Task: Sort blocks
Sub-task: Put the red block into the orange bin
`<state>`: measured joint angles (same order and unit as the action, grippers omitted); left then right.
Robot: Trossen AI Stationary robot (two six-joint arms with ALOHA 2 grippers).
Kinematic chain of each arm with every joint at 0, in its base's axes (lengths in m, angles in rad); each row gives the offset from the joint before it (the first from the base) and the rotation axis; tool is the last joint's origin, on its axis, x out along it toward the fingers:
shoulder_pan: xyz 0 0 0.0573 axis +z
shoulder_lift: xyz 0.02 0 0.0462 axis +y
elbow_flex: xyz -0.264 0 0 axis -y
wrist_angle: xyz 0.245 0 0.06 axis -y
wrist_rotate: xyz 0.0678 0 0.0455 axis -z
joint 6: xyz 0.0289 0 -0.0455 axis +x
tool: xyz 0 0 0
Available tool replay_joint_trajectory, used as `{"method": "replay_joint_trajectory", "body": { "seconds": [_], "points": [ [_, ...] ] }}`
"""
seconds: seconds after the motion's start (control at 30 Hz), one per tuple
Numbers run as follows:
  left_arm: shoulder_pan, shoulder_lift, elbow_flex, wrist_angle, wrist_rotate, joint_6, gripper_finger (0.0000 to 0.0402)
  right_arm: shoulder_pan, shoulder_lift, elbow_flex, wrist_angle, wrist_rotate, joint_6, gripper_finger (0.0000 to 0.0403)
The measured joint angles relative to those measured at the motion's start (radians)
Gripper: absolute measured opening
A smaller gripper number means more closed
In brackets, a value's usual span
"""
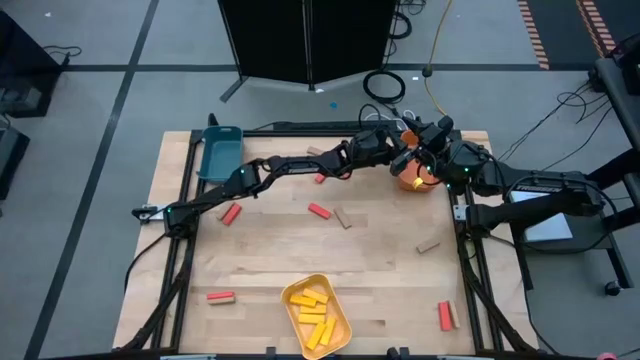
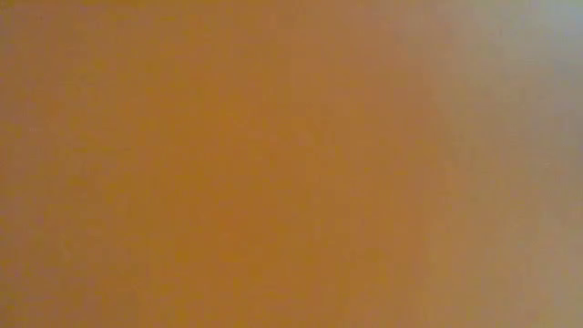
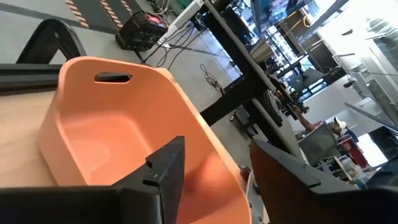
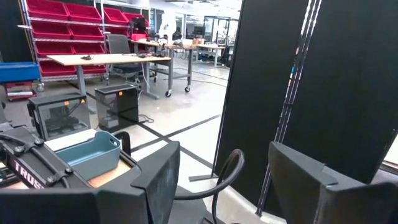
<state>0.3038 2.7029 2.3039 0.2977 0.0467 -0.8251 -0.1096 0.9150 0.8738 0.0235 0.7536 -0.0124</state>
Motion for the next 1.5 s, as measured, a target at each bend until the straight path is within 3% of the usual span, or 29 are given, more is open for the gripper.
{"method": "replay_joint_trajectory", "body": {
  "seconds": [0.33, 0.6, 0.83, 0.97, 1.07, 1.27, 1.5],
  "points": [
    [0.02, 0.0, 0.0, 0.02, 0.018, 0.001, 0.0186, 0.0, 0.0, 0.0, -0.007, -0.002, 0.0, 0.0208],
    [0.085, -0.01, 0.041, 0.176, 0.359, -0.006, 0.0187, 0.001, -0.01, 0.0, -0.004, -0.082, -0.021, 0.0208],
    [0.103, -0.015, 0.05, 0.116, 0.45, 0.012, 0.0187, 0.001, -0.04, 0.0, 0.011, -0.109, -0.059, 0.0208],
    [0.104, -0.055, 0.049, -0.04, 0.479, 0.137, 0.0187, 0.001, -0.054, 0.0, 0.01, -0.144, -0.064, 0.0208],
    [0.094, -0.133, 0.049, -0.244, 0.466, 0.345, 0.0187, 0.001, -0.062, 0.0, 0.006, -0.181, -0.067, 0.0208],
    [0.059, -0.307, 0.043, -0.652, 0.252, 0.758, 0.0187, 0.019, -0.063, 0.0, -0.008, -0.185, -0.063, 0.0208],
    [0.084, -0.454, -0.14, -0.711, 0.23, 0.833, 0.0187, 0.058, -0.065, 0.0, -0.019, -0.187, -0.085, 0.0208]
  ]
}}
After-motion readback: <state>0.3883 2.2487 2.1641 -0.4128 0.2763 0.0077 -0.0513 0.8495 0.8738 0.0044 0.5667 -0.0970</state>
